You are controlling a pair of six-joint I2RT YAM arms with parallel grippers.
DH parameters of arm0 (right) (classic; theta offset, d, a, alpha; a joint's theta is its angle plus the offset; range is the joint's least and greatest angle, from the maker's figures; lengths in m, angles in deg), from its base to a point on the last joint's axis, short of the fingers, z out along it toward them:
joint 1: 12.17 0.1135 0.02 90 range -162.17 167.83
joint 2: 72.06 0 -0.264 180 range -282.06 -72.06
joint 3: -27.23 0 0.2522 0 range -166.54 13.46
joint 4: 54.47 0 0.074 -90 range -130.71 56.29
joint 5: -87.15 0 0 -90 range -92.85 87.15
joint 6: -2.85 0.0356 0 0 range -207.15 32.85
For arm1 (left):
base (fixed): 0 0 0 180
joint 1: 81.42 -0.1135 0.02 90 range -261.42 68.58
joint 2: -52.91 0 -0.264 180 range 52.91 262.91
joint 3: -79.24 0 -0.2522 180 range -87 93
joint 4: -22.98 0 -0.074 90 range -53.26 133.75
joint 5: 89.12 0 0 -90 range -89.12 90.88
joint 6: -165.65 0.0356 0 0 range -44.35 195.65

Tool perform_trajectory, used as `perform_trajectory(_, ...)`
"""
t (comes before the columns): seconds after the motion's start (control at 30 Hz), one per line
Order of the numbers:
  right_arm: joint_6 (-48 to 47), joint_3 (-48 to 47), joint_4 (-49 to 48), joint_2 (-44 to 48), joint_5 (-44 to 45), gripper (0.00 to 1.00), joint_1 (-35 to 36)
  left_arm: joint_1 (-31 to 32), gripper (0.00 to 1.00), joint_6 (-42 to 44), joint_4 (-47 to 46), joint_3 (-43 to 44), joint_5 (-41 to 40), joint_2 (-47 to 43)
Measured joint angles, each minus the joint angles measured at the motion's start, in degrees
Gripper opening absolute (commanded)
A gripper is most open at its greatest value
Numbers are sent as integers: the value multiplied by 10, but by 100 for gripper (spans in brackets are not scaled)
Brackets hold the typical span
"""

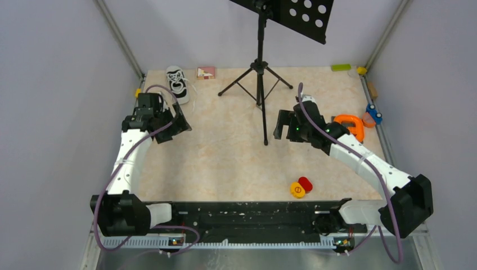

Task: Tie the shoes
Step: Move the distractor to the center of the board.

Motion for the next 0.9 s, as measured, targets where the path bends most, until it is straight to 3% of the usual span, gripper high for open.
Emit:
perform_trajectory(0.57, 26, 43, -21, 16, -8, 97, 0, 14, 98, -18, -4, -9, -26, -9)
perform_trajectory(0.8, 34, 73, -37, 56, -13, 97, 0, 240, 98, -52, -61, -40, -73, -13)
perform_trajectory(0.9, 37, 81, -40, 62, -17, 97, 0, 289, 97, -72, -85, -40, -77, 13)
